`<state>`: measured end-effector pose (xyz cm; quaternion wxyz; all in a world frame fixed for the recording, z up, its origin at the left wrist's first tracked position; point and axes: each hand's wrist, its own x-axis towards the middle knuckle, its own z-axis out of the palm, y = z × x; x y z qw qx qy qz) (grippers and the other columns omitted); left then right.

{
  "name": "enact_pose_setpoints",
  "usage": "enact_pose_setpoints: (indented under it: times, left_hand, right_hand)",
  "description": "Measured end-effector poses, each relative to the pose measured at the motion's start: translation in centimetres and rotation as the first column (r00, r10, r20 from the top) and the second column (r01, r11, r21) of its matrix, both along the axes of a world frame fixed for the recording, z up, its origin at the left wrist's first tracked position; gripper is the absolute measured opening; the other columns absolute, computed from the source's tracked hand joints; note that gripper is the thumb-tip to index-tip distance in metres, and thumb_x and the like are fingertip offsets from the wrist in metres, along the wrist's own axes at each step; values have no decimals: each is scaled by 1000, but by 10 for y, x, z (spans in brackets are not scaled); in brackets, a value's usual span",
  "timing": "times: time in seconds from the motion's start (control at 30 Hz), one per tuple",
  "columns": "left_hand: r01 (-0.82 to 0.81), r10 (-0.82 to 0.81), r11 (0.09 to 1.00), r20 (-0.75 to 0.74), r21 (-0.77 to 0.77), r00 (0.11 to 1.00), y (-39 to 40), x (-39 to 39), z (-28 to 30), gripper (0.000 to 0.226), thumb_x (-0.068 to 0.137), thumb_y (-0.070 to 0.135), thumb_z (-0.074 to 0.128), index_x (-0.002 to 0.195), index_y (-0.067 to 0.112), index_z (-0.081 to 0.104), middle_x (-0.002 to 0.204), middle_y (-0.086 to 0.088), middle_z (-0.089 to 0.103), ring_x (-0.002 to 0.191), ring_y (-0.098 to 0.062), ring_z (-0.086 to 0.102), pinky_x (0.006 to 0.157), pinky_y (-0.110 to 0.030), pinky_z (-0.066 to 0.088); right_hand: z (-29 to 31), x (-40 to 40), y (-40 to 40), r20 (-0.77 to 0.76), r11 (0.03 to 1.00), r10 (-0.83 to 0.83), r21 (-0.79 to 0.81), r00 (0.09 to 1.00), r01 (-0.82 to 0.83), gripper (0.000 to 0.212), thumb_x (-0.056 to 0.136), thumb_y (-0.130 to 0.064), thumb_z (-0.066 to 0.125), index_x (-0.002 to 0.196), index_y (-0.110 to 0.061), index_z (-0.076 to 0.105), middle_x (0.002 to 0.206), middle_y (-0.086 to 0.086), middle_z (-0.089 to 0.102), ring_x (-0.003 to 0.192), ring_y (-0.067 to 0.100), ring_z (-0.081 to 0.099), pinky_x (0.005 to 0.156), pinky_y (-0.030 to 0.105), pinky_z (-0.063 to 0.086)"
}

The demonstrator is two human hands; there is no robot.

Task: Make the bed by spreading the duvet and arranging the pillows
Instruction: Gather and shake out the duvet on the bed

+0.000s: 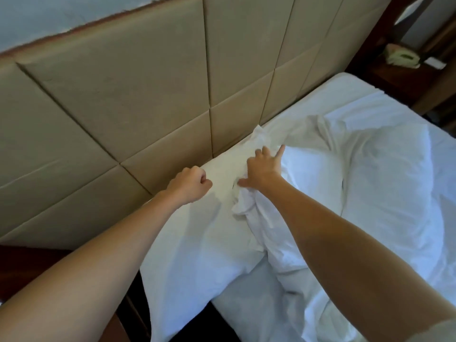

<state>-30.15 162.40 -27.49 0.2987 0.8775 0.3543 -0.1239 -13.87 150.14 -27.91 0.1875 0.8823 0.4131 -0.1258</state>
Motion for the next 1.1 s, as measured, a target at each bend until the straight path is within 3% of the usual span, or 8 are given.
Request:
enact_pose_setpoints:
  times: [0.1, 0.23, 0.37, 0.47, 0.57, 0.7, 0.83, 1.1]
  left_hand:
    - [59, -59, 998, -52, -6, 997, 7, 49, -32, 31, 85, 46, 57, 91, 16, 54, 101, -6, 62, 90, -28, 60, 74, -37, 49]
    - [239, -239, 971, -220, -27, 946, 1, 109, -80, 94, 69, 64, 71, 140, 19, 28, 144, -9, 33, 129, -34, 38, 97, -49, 39]
    - [272, -272, 961, -403, -60, 874, 1, 142, -137, 145, 53, 77, 74, 152, 25, -19, 160, -18, -16, 146, -45, -12, 107, -72, -2]
    - [263, -240, 965, -406, 0, 882, 4, 142, -186, 149, 56, 73, 76, 148, 20, -30, 157, -24, -21, 144, -47, -18, 109, -72, -5]
    - [253, -194, 956, -330, 145, 924, 2, 141, -218, 136, 57, 70, 77, 152, 16, -6, 149, -23, 17, 138, -40, 20, 109, -56, 18]
    - [253, -215, 960, -257, 123, 942, 11, 154, -222, 68, 80, 62, 65, 123, 12, 47, 122, -13, 59, 108, -31, 57, 82, -36, 41]
    - [333, -293, 914, -191, 230, 937, 22, 162, -193, 43, 96, 49, 48, 109, 10, 62, 112, -15, 65, 101, -35, 61, 72, -35, 40]
    - [-74, 46, 968, 122, 240, 991, 23, 222, -112, 25, 92, 23, 59, 108, 6, 68, 113, -22, 66, 107, -43, 61, 84, -45, 50]
  right_hand:
    - [-22, 19, -19, -120, 985, -136, -120, 983, 122, 77, 77, -67, 61, 135, -19, 49, 137, 10, 52, 131, 33, 45, 111, 70, 14]
    - [-62, 33, -54, -188, 917, -398, -74, 898, 391, 111, 53, -74, 64, 144, -34, 13, 148, 19, 30, 134, 42, 35, 104, 70, 24]
    - [-85, 45, -65, -4, 968, -249, -38, 969, 249, 112, 73, -68, 64, 151, -44, -13, 157, 14, -6, 140, 45, 11, 103, 71, 28]
    - [-107, 52, -61, 83, 972, -234, -12, 969, 236, 113, 80, -49, 69, 148, -47, -21, 157, 11, -7, 134, 44, 21, 92, 67, 38]
    - [-119, 60, -51, 51, 958, -273, -78, 961, 277, 86, 84, -37, 68, 150, -40, 14, 152, 10, 17, 119, 40, 40, 86, 60, 44]
    - [-114, 75, -50, 2, 952, -306, -22, 952, 306, 44, 84, -28, 68, 124, -24, 51, 122, 4, 53, 111, 31, 57, 87, 44, 45]
    - [-99, 80, -58, -97, 901, -373, 199, 923, 385, 25, 89, -15, 53, 114, -18, 54, 113, 7, 62, 105, 33, 60, 84, 40, 44]
    - [4, 123, -87, -119, 589, -630, 571, 767, 572, 9, 79, -18, 52, 87, -19, 53, 94, 11, 65, 90, 39, 60, 69, 37, 35]
